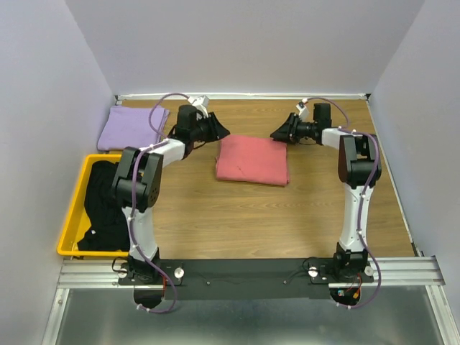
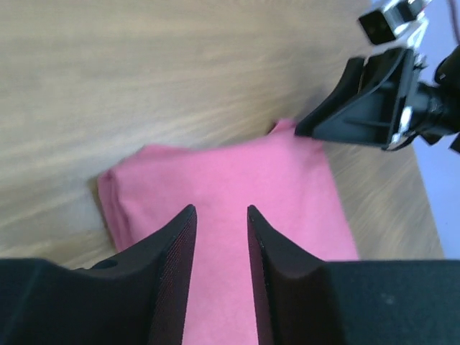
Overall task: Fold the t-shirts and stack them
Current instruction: Fold the tshirt
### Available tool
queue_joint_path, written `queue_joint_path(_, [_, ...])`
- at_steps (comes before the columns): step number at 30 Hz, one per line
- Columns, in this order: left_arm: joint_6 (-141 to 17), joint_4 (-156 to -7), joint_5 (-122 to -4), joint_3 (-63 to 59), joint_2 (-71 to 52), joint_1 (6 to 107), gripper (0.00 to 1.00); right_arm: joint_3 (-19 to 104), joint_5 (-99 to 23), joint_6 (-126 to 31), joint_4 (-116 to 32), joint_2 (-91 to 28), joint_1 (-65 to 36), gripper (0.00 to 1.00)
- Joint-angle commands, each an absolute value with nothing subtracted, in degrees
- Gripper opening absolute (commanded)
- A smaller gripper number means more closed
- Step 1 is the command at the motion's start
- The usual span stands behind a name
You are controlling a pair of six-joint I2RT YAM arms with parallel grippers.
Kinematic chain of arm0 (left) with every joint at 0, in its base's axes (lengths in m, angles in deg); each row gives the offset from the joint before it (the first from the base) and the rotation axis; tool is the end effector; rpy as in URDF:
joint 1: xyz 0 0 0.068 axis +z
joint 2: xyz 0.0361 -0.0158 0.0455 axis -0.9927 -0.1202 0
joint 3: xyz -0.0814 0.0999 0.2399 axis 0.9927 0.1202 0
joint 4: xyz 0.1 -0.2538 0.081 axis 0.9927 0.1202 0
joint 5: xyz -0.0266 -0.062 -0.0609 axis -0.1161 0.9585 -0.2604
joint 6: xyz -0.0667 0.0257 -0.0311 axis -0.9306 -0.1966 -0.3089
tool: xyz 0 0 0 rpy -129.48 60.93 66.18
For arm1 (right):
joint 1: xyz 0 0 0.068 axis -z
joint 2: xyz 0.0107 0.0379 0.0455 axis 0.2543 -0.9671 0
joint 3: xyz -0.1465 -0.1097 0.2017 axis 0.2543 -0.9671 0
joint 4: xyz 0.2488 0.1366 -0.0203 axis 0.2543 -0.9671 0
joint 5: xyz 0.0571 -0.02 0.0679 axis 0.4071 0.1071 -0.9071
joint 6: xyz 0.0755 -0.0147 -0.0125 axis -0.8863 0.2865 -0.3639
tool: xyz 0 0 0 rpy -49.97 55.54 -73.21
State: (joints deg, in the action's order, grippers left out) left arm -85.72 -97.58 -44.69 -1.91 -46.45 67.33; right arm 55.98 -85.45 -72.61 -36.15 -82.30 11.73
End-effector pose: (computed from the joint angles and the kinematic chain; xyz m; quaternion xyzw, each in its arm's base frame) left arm 0.4613 -0.1613 0.1806 -0.0062 0.8164 -0.4055 0.4112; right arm 0.5201 0.0822 0.1000 -0.0011 0.8208 0.5141 0.2491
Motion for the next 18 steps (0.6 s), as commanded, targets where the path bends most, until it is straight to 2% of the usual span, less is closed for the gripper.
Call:
queue_joint_path(1, [-86.3, -99.1, -41.6, -1.7, -54.3, 67.1, 0.39, 58.7, -87.1, -74.1, -34.6, -88.0, 12.0, 0.47])
queue_joint_path(8, [-86.8, -98.9, -43.0, -3.7, -57.8, 69.2, 0.33, 58.8, -85.9, -74.8, -34.8, -88.1, 13.0, 0.47])
queue_joint_path(11, [-86.1, -98.7, -43.5, -2.6, -54.7, 70.3, 0.33, 56.4, -85.2, -75.5, -34.8, -82.1, 12.9, 0.48])
queue_joint_path(13, [-84.7, -97.8, -44.0, -1.5, -50.3, 70.2, 0.37, 54.0, -85.0, -75.7, -34.8, -76.8, 12.8, 0.48])
queue_joint_path(15, [-84.6, -97.8, -43.6, 1.0, -46.8, 69.4, 0.45, 49.8, -85.3, -75.9, -34.8, -73.5, 12.2, 0.48])
queue_joint_path(18, [-84.8, -98.3, -43.1, 5.3, -38.8, 67.4, 0.48, 44.1, -85.9, -75.8, -34.7, -67.1, 9.6, 0.48])
